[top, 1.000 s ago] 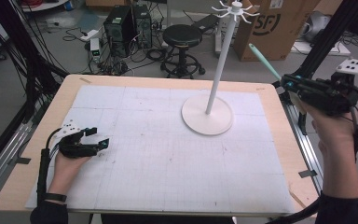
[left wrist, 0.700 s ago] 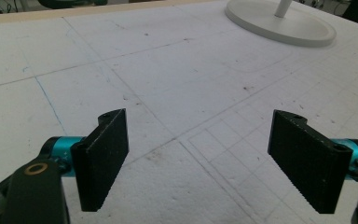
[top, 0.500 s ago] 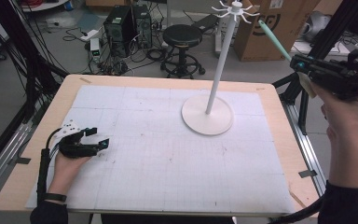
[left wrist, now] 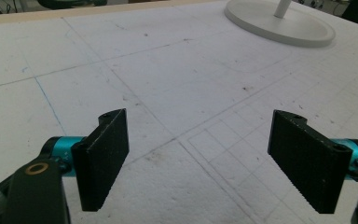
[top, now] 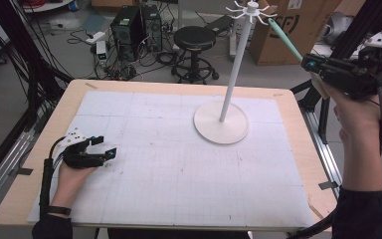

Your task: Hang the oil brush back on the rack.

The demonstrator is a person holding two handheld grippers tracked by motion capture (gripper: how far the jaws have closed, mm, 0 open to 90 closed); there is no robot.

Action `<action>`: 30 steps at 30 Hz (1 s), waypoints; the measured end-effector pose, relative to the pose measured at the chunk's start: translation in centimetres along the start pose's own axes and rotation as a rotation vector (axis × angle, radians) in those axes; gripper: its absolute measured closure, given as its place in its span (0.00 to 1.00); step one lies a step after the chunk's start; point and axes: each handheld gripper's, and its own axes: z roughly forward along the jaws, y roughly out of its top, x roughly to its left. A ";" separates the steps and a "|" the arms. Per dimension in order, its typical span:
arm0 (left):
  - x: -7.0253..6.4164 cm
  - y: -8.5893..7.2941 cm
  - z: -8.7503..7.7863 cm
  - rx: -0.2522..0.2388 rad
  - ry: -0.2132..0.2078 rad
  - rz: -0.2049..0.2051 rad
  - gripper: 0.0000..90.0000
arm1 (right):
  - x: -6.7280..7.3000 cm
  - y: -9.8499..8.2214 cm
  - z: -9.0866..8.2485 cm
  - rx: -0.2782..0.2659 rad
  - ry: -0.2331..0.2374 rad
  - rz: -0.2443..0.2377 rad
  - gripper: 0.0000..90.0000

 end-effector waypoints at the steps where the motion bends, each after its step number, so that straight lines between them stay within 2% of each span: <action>1: 0.0 0.0 0.0 -0.001 0.000 0.000 0.23 | 0.0 -0.1 0.1 0.000 0.003 0.001 0.92; 14: 0.0 0.0 0.0 -0.001 0.000 -0.001 0.23 | 0.0 -0.3 0.6 0.003 0.009 0.006 0.92; 30: 0.0 0.0 0.0 -0.004 0.001 0.000 0.23 | -0.2 -0.8 1.5 0.025 -0.005 0.001 0.92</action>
